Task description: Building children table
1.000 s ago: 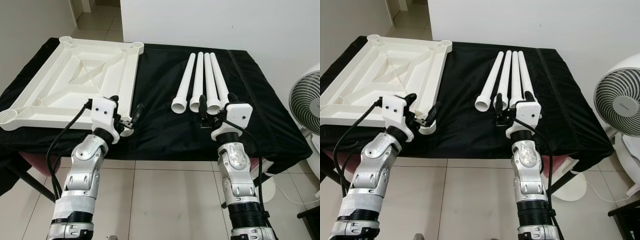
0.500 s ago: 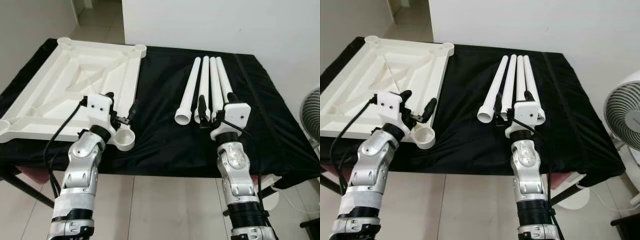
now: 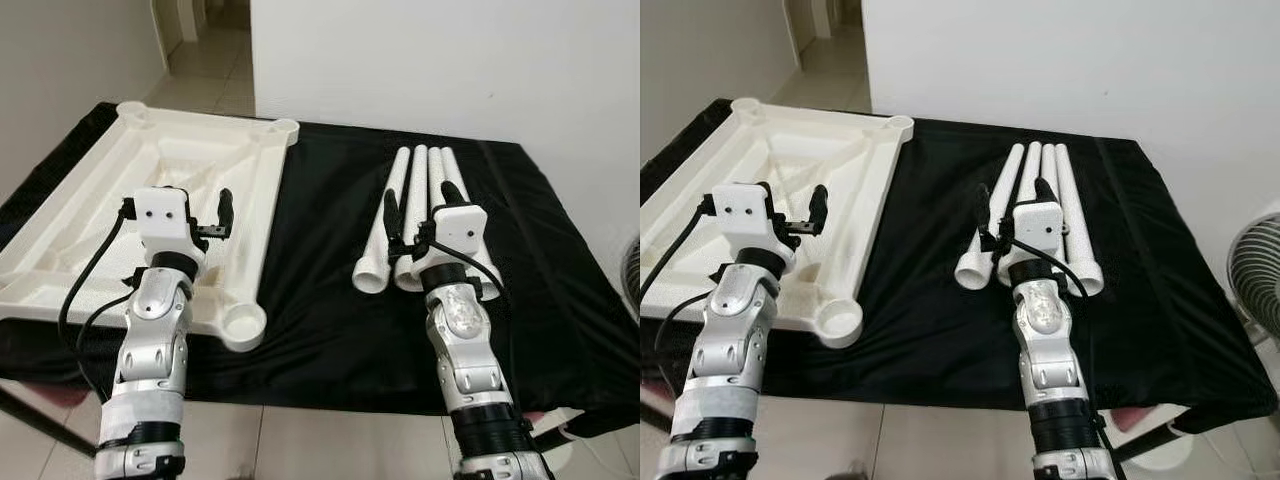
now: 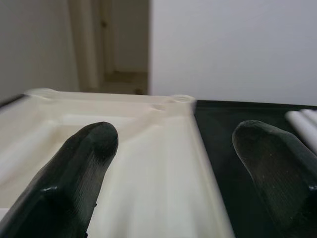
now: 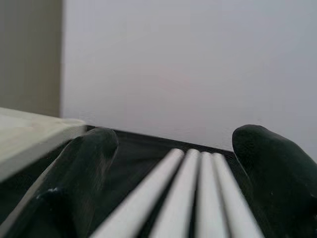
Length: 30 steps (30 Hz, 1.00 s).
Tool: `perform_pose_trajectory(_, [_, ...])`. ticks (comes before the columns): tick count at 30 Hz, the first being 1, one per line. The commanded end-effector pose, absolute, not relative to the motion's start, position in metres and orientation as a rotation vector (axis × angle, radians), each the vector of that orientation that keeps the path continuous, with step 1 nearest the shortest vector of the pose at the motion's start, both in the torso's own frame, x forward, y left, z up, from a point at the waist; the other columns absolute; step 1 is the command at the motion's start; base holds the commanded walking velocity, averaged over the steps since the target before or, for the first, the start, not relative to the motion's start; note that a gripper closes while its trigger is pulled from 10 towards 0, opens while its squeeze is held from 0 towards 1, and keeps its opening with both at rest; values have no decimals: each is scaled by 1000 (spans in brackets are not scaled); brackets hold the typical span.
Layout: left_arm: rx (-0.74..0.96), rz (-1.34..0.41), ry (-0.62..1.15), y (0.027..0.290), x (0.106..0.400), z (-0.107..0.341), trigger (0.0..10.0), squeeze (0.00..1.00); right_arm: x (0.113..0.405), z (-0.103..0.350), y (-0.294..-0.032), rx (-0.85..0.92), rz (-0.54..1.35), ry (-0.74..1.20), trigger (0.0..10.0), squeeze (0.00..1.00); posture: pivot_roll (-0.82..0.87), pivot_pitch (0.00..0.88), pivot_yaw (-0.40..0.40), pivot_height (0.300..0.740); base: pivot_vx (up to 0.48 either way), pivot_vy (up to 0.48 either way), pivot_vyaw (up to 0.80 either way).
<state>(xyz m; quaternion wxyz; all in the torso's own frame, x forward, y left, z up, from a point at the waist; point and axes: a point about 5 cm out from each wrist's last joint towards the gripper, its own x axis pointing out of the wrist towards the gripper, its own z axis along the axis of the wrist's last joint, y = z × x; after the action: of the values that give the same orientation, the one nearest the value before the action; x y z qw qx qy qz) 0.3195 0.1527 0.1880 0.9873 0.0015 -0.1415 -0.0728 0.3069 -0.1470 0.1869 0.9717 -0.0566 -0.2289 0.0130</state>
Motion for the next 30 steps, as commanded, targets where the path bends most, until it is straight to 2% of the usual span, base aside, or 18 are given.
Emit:
perform_pose_trajectory(1, [14,-143,-281,155,319,188,10000,0,308,187,-145,-111,32,-456,10000,0,146,49,-49,740,0,0,0])
perform_pose_trajectory(8, [29,-202,-290,147,321,192,10000,0,315,190,-146,-106,40,-439,10000,0,145,51,-62,740,0,0,0])
perform_pose_trajectory(15, [79,-324,-291,141,321,194,10000,0,323,193,-146,-86,44,-409,10000,0,135,51,-66,740,0,0,0])
perform_pose_trajectory(17, [107,-420,-267,133,320,190,10000,0,328,192,-149,-66,19,-362,10000,0,129,52,-63,740,0,0,0])
perform_pose_trajectory(21, [106,-452,-256,130,319,189,10000,0,330,191,-149,-55,13,-343,10000,0,129,52,-63,740,0,0,0])
perform_pose_trajectory(23, [104,-527,-239,118,314,187,10000,0,336,192,-142,-38,53,-292,10000,0,123,52,-55,740,0,0,0])
perform_pose_trajectory(25, [104,-527,-239,118,314,187,10000,0,336,192,-142,-38,53,-292,10000,0,123,52,-55,740,0,0,0])
perform_pose_trajectory(30, [118,-615,-224,106,304,184,10000,0,343,185,-123,2,135,-203,10000,0,133,52,-56,740,0,0,0])
